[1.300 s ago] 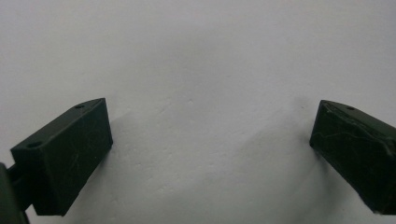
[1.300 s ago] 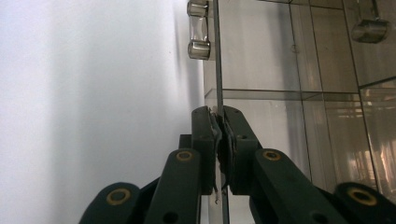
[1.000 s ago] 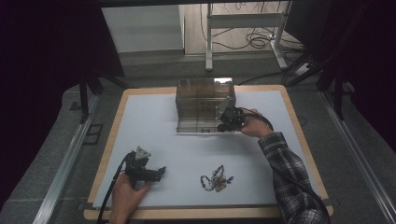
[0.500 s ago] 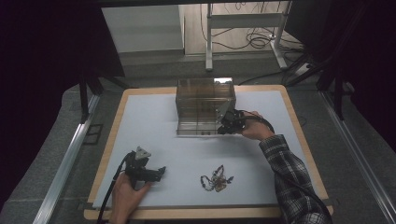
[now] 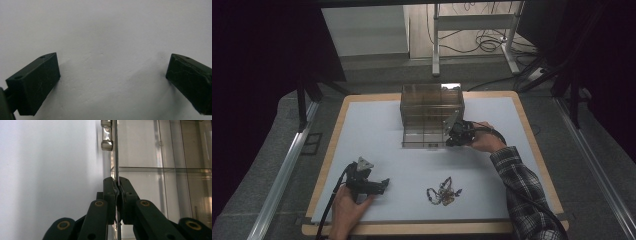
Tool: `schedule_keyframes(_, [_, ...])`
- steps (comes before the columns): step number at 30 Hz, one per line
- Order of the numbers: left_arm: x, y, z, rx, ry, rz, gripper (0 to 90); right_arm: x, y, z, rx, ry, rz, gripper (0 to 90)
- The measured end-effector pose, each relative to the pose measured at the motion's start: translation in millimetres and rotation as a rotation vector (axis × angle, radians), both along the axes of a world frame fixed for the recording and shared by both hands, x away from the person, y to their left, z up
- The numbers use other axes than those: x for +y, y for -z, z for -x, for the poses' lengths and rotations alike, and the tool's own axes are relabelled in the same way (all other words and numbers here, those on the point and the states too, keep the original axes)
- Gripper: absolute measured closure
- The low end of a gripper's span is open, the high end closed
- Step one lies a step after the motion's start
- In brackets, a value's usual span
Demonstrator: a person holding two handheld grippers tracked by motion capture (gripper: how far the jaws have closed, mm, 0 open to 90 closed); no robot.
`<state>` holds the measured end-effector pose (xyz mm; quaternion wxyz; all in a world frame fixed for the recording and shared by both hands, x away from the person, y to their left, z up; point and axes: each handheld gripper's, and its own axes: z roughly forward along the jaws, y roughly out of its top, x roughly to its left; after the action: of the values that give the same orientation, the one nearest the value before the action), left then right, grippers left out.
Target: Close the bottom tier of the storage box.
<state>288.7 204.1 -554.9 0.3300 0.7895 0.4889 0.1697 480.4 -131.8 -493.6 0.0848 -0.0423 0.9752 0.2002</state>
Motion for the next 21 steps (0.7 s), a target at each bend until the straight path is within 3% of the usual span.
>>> schedule_keyframes(1, [0.0, 0.0, 0.0, 0.0, 0.0, 0.0, 0.0, -0.9, -2.0, -0.1, -0.002, 0.007, -0.022, 81.9])
schedule_keyframes(21, [-0.4, 0.1, -0.1, -0.001, -0.004, 0.006, 0.0, -2.9, -10.8, 8.6, -0.043, 0.058, -0.076, 67.7])
